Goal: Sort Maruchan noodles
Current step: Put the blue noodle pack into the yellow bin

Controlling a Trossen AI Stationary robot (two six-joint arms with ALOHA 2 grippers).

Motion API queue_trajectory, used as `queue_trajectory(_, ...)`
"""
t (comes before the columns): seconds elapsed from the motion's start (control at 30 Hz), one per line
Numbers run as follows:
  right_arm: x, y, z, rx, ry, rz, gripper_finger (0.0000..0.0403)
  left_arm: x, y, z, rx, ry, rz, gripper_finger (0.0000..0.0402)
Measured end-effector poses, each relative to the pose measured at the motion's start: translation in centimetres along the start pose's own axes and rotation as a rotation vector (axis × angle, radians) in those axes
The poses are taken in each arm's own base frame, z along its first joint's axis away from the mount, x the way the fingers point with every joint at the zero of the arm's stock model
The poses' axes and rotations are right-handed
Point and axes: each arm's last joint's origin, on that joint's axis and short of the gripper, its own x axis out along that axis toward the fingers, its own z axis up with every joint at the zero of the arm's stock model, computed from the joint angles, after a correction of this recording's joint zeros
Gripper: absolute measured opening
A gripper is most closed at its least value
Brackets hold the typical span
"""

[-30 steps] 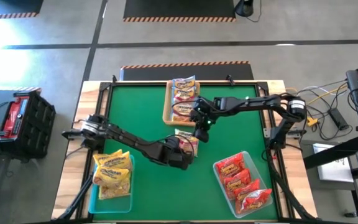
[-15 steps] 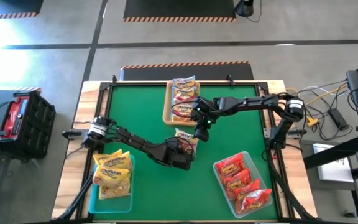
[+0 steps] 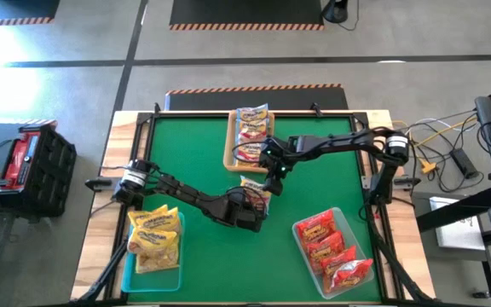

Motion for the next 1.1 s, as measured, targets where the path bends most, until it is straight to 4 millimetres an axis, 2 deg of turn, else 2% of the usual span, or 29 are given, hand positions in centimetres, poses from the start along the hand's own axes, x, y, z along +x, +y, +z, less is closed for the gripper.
queue_trajectory(0.47, 1.8, -0.3, 0.5, 0.047, -0.03, 0.065, 0.0251, 0.1, 0.1, -0.1, -0.022, 0.016, 0.005, 0.0)
queue_trajectory(0.83, 3.2, 1.5, 0.4, -0.003, -0.022, 0.106, 0.025, 0.1, 0.2, -0.1, -0.02, 0.016, 0.007, 0.0)
queue_trajectory(0.97, 3.5, 1.8, 0.3, -0.014, -0.029, 0.079, 0.0237, 0.1, 0.2, -0.1, -0.037, 0.009, 0.005, 0.0)
queue_trajectory(1.1, 3.6, 2.0, 0.2, -0.028, -0.026, 0.071, 0.0205, 0.1, 0.2, 0.0, -0.039, -0.006, 0.001, 0.0)
